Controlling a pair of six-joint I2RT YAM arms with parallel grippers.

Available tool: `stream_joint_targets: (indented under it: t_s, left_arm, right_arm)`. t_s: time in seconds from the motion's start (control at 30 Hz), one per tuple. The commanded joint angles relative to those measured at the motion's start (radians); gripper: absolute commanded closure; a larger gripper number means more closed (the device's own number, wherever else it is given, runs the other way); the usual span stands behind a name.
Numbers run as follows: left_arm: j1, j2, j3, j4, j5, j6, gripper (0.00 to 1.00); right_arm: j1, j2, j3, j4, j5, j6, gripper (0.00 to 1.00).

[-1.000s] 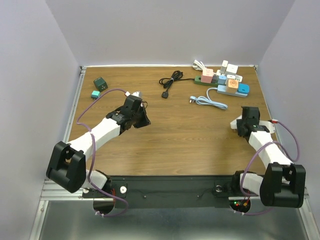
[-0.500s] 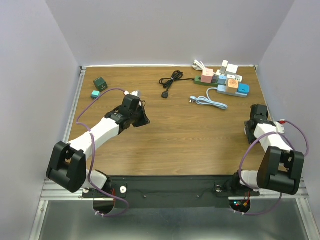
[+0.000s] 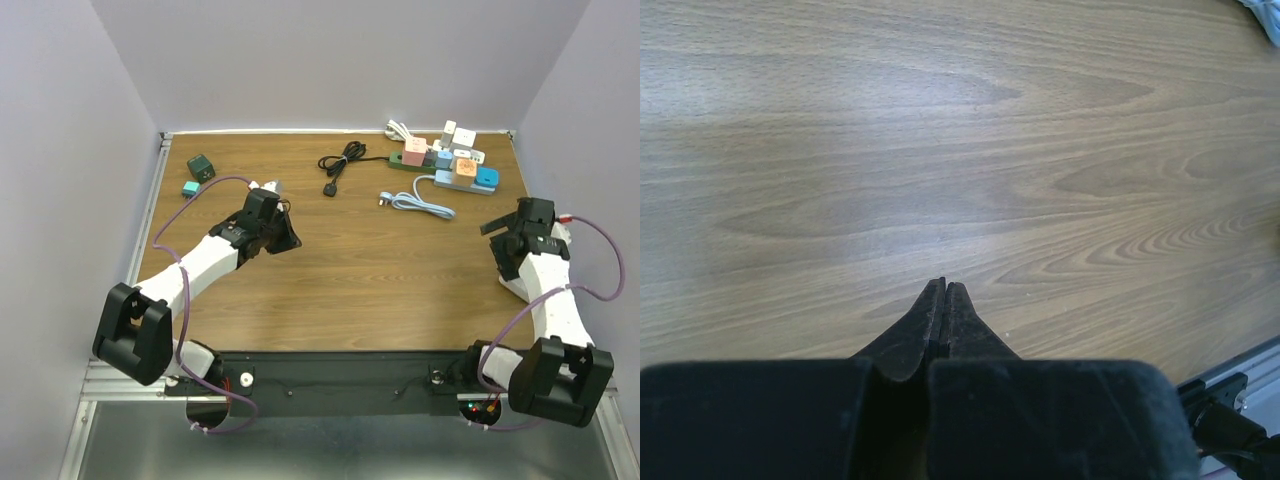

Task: Pull the plug off the socket
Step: Move the socket to the corner of the board, then move the socket to the center of the board.

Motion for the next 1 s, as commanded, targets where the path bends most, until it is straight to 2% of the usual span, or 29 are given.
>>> stream_joint_targets:
  t_s: [0.0,0.07,0.2,0.37,0.53,0.83,0.97]
  left_arm:
    - [0.006,0.006,0.023,0.035,0.023,0.013,1.0]
    - [0.006,0.021,0.032,0.037,0.024,0.015,1.0]
    - [0.008,0.043,0.049,0.038,0.03,0.016,1.0]
    - [0.009,0.05,0.054,0.037,0.026,0.007,1.0]
    - [0.012,0.05,0.055,0.034,0.026,0.001,1.0]
    - [0.049,0.053,0.041,0.032,0.035,-0.007,1.0]
    - [0.066,0.061,0.051,0.029,0.04,-0.001,1.0]
  right_arm:
    - [-0.002,0.09,0.055,0.054,-0.288,-0.214,0.05]
    - [0.017,0.241,0.115,0.062,-0.323,-0.323,0.05]
    - [0.078,0.423,0.287,0.08,-0.3,-0.457,0.05]
    - [0.224,0.596,0.53,0.096,-0.205,-0.63,0.03]
    - [0.293,0.712,0.632,0.096,-0.142,-0.778,0.02]
    - [0.331,0.916,0.787,0.112,-0.093,-0.838,0.03]
    - [0.347,0.991,0.833,0.119,-0.16,-0.861,0.08]
